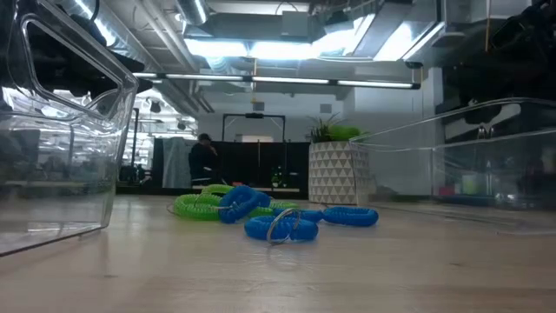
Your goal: Sort spring keychains
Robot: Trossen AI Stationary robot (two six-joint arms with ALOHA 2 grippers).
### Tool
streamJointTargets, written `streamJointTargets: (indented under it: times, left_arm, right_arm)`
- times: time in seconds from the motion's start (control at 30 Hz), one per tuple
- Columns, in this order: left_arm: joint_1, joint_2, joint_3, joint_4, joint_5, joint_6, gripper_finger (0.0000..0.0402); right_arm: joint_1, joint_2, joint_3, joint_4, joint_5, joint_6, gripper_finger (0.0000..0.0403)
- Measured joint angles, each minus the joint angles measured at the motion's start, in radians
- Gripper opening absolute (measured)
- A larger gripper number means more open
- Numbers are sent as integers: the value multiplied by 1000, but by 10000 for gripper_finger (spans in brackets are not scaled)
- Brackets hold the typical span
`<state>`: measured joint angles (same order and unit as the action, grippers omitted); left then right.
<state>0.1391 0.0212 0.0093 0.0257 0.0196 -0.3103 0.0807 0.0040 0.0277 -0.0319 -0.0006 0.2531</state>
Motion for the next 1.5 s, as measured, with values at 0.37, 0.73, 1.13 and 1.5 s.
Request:
streamJointTargets:
  times: [0.37, 0.73, 1.13, 1.5]
  left_arm:
    - [0, 0, 0, 0, 0, 0, 178]
    - [0, 0, 0, 0, 0, 0, 178]
    - [0, 0, 0, 0, 0, 0, 178]
    - [0, 0, 0, 0, 0, 0, 178]
  right_arm:
    - [4, 106, 240, -279, 0, 0, 152]
    - [118, 547, 657, -492, 0, 0, 152]
    - [301, 994, 974, -474, -2, 0, 152]
    - [258, 1114, 1023, -410, 0, 0, 152]
